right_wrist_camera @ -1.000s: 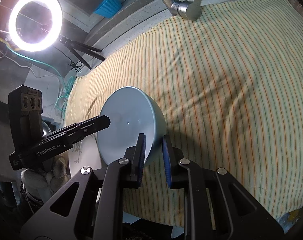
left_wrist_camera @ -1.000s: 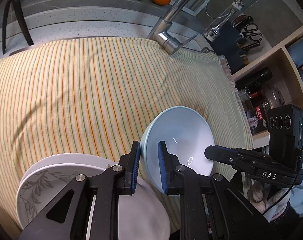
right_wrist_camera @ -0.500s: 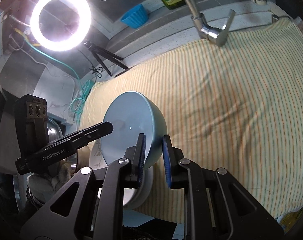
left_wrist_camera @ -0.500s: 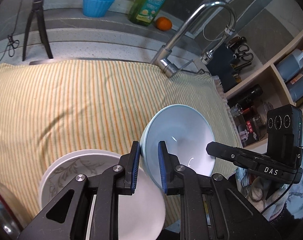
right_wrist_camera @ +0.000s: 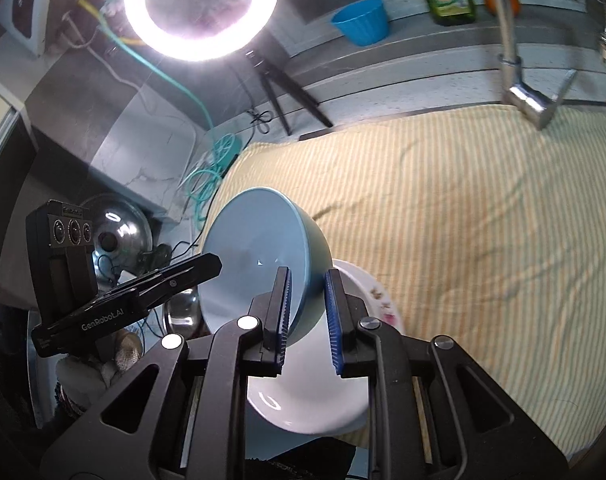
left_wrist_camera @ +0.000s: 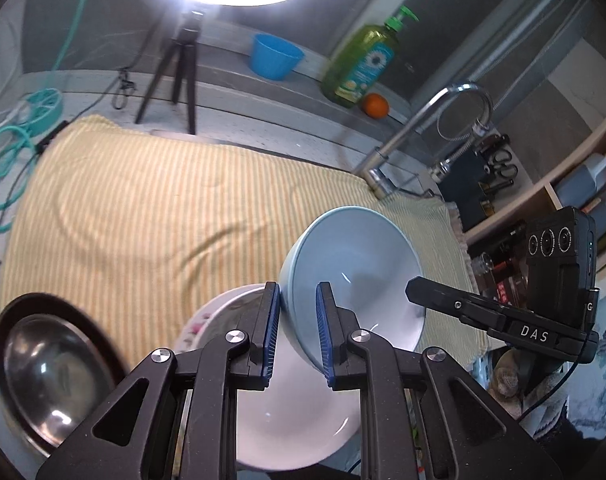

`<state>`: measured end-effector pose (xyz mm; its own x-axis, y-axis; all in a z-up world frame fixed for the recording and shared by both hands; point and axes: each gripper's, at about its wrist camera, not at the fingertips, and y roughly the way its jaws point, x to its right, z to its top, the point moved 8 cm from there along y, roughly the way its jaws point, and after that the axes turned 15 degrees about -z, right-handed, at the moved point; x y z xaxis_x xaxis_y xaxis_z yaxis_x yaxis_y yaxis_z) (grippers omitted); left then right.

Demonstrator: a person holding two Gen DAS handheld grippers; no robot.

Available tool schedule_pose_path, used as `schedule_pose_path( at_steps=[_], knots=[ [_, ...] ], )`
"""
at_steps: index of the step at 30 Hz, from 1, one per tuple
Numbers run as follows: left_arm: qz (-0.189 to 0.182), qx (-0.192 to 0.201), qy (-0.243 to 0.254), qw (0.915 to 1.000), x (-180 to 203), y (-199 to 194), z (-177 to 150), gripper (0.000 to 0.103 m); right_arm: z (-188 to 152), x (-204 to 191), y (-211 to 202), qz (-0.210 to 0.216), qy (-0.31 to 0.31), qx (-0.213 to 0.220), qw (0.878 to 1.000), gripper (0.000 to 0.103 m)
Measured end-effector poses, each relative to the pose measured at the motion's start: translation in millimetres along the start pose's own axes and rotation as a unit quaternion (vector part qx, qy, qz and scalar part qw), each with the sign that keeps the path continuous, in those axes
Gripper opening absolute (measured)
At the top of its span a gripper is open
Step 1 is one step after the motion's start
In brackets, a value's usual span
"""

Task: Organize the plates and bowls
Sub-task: 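Lift the white bowl and carry it over the steel bowl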

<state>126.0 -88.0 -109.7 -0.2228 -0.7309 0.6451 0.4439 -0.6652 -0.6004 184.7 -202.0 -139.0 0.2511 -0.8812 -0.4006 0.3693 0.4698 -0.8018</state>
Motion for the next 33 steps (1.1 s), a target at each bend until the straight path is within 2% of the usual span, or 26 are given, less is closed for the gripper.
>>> schedule_pose_path(
  at_steps=[9, 20, 27, 33],
  knots=[
    [0.031, 0.046, -0.036, 0.9978, -36, -59, -7, 0.016, -2, -65, 23, 0.031, -0.049, -0.019, 0.998, 0.017],
    [0.062, 0.083, -0.089, 0.9907, -85, -115, -24, 0.016, -16, -137, 53, 0.059, -0.101, -0.050, 0.992, 0.017],
    [0.074, 0.094, -0.124, 0.9850, -112, -136, -40, 0.016, -30, -167, 80, 0.066, -0.121, -0.079, 0.987, 0.017],
    [0.083, 0.093, -0.138, 0.9826, -126, -144, -50, 0.016, -43, -177, 99, 0.062, -0.128, -0.100, 0.985, 0.017]
  ],
)
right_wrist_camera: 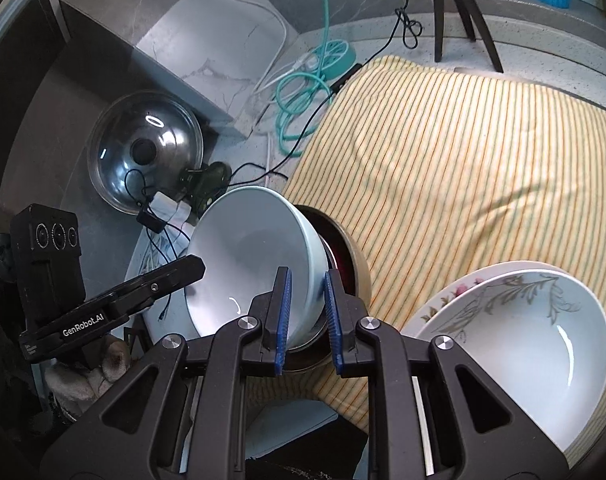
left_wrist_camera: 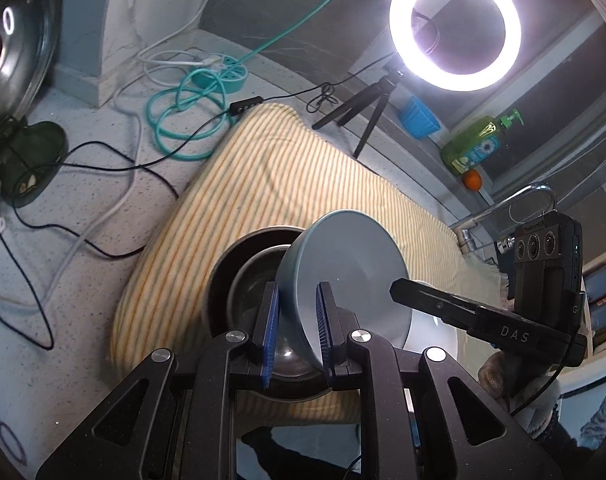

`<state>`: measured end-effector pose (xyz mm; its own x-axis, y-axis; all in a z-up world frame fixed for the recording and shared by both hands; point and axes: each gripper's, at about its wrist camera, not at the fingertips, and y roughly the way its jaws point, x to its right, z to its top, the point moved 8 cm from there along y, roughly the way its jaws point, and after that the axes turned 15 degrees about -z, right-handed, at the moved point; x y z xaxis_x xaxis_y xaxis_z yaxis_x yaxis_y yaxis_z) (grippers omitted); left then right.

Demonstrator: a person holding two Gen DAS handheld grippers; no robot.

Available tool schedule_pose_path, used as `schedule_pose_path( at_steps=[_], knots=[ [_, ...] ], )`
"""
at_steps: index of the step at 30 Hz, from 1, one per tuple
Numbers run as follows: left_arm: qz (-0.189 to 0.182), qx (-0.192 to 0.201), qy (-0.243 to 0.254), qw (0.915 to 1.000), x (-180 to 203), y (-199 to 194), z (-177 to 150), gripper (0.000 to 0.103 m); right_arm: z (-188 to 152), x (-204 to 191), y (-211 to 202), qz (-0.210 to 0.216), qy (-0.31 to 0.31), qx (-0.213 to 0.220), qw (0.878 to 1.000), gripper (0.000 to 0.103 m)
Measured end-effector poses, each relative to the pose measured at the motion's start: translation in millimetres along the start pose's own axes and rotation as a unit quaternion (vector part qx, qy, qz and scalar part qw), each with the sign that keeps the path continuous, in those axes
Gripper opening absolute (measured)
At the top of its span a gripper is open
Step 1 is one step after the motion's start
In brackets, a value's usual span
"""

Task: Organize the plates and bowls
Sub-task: 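Lift the white bowl and carry it over the steel bowl, then lower the white bowl into the red bowl inside the steel bowl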

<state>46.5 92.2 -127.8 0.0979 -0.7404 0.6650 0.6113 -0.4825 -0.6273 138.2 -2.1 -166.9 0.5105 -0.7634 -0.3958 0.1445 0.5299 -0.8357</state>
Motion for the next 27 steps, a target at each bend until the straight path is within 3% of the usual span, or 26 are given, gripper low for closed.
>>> schedule_pose_path(
  at_steps=[23, 27],
  knots=[
    [0.008, -0.026, -0.024, 0.9994, -29, 11, -12, 0.016, -8, -5, 34, -0.019, -0.005, -0.036, 0.999, 0.018],
    [0.008, -0.029, -0.028, 0.9991, -31, 12, -12, 0.018, -7, -7, 33, -0.024, -0.015, -0.031, 0.999, 0.024]
  ],
)
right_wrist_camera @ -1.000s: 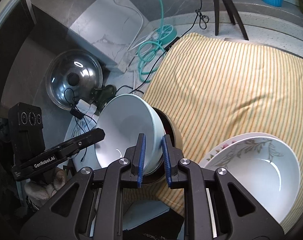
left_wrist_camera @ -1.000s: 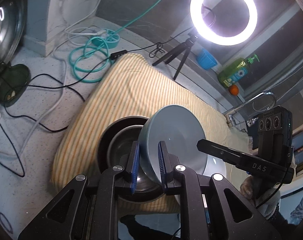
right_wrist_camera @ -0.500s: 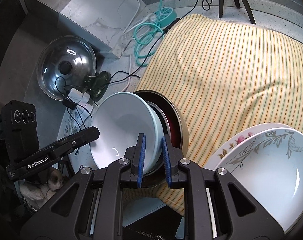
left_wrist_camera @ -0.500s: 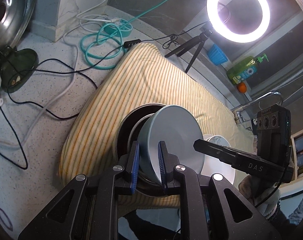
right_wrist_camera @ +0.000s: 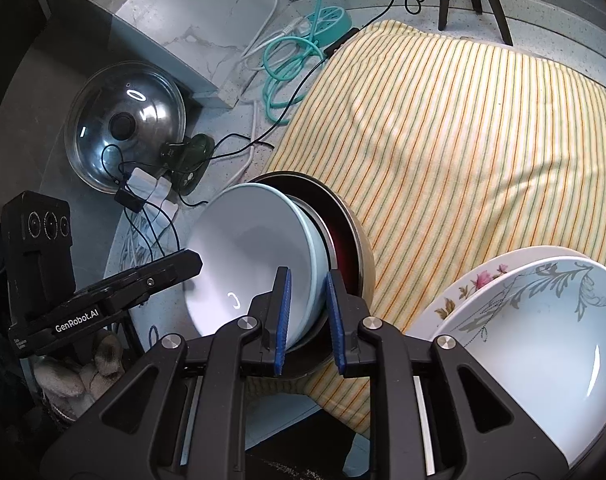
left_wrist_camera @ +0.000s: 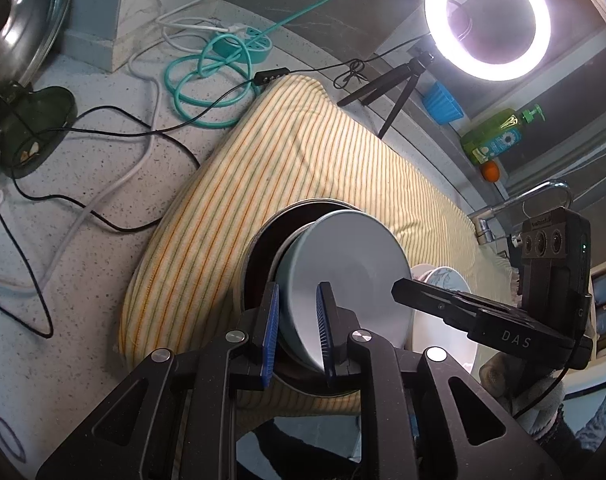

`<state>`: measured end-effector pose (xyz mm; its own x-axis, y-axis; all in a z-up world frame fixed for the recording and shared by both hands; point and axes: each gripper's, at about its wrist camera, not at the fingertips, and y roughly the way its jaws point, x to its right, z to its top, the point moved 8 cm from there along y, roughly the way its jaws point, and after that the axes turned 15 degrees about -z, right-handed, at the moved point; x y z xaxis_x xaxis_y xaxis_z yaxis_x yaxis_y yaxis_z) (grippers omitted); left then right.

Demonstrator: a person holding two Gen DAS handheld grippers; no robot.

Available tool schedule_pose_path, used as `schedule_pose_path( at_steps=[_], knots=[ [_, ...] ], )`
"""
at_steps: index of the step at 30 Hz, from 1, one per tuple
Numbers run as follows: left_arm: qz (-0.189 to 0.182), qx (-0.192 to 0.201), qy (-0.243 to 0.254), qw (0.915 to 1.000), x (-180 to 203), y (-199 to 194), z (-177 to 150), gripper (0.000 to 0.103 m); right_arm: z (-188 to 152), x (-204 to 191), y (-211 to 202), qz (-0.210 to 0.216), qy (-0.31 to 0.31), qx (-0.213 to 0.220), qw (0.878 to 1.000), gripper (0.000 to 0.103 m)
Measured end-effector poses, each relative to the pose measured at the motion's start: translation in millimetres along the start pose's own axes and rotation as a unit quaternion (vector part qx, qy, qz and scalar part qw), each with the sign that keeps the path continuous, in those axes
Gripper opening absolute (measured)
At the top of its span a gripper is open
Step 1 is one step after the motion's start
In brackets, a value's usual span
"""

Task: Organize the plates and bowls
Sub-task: 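Lower the white bowl into the red bowl inside the steel bowl, then open both grippers and release the white bowl, then close both grippers on the rim of the nested bowl set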

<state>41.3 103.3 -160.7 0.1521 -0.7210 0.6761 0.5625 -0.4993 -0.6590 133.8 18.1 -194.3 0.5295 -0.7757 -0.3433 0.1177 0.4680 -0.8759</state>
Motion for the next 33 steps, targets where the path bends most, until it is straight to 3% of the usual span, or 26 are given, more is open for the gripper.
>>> schedule_pose_path(
  at_steps=[3, 4, 10, 21, 30, 33],
  knots=[
    [0.000, 0.004, 0.004, 1.0000, 2, -2, 1, 0.021, 2, -3, -9, 0.006, -0.004, 0.016, 1.000, 0.043],
    [-0.001, 0.006, 0.006, 1.0000, 3, -3, 2, 0.026, 3, -4, -13, 0.005, -0.006, 0.024, 1.000, 0.050],
    [0.003, 0.022, 0.015, 0.9997, 7, -12, 5, 0.037, 7, -3, -30, 0.006, -0.007, 0.050, 0.999, 0.067],
    [0.019, 0.062, 0.003, 0.9979, -11, -33, 2, 0.037, 3, 22, -51, -0.010, 0.019, 0.078, 0.997, 0.069],
    [0.034, 0.064, 0.000, 0.9974, -25, -32, 2, 0.037, -6, 45, -52, -0.027, 0.046, 0.078, 0.996, 0.068],
    [0.035, 0.056, 0.005, 0.9978, -26, -29, 0, 0.035, -10, 46, -47, -0.026, 0.047, 0.069, 0.996, 0.057]
  ],
)
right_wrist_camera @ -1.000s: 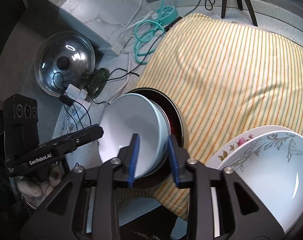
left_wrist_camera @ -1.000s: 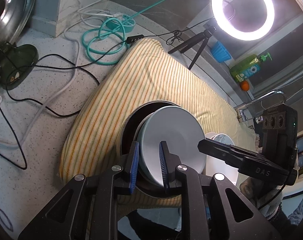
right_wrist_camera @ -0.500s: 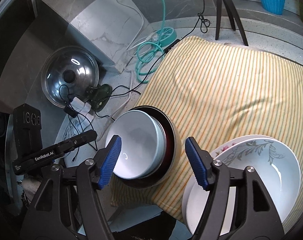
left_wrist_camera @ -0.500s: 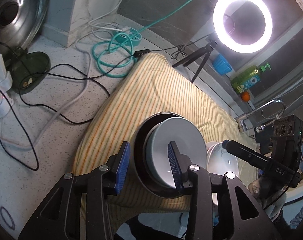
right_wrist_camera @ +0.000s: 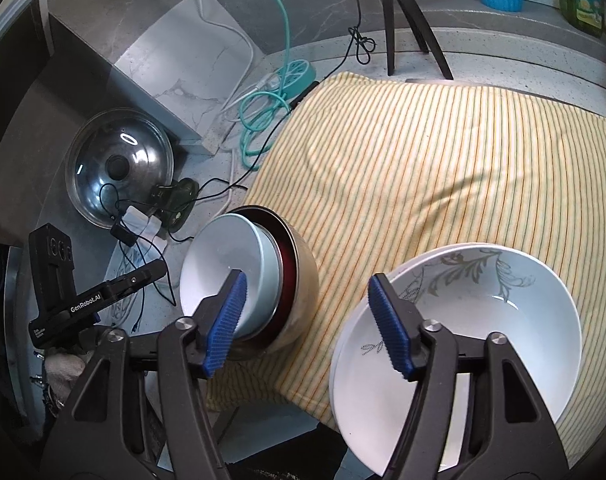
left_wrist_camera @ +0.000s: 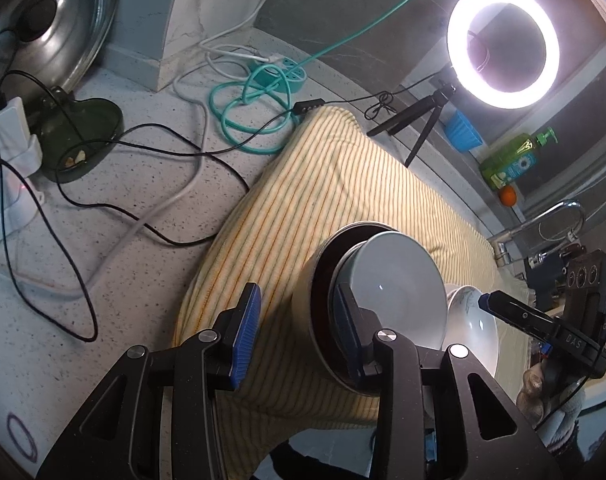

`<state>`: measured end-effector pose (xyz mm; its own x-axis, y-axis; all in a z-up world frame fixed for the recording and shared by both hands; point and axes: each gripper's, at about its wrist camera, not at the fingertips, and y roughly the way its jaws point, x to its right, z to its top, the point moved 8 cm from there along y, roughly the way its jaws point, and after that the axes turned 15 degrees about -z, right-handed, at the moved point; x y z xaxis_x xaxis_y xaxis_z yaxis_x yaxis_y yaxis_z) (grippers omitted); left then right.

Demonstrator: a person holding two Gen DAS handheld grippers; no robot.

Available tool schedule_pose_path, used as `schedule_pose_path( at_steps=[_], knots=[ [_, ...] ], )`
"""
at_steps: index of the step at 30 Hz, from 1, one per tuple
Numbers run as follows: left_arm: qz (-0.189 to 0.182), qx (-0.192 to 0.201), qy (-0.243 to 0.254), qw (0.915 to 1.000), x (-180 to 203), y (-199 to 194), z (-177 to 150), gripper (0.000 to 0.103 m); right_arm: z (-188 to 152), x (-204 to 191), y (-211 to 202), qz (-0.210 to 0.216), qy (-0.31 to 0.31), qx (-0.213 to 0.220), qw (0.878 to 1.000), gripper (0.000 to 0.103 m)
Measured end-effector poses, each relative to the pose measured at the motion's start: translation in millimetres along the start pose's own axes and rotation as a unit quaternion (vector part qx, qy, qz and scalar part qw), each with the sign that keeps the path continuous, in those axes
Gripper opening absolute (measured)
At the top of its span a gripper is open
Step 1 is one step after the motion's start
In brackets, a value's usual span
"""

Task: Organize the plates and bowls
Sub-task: 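Close both grippers on the rim of the nested bowl set, then lift the nested bowls and carry them onto the plate stack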

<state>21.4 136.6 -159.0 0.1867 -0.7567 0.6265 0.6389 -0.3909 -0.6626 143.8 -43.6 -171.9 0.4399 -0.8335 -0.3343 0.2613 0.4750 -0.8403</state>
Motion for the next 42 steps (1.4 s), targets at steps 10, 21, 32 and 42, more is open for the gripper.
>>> schedule_pose_path(
  at_steps=[10, 21, 32, 42],
  knots=[
    [-0.009, -0.021, -0.002, 0.9997, -2, 12, -8, 0.027, -9, -14, 17, 0.006, -0.014, -0.020, 1.000, 0.038],
    [-0.011, -0.030, -0.002, 0.9995, -5, 17, -10, 0.019, -13, -17, 37, 0.004, -0.006, -0.043, 0.999, 0.022],
    [-0.015, -0.043, -0.004, 0.9990, -10, 27, -11, 0.019, -17, -19, 51, 0.004, -0.004, -0.059, 0.998, 0.019],
    [-0.025, -0.055, -0.006, 0.9981, -11, 37, -13, 0.014, -16, -22, 59, 0.006, -0.005, -0.067, 0.998, 0.017]
  ],
)
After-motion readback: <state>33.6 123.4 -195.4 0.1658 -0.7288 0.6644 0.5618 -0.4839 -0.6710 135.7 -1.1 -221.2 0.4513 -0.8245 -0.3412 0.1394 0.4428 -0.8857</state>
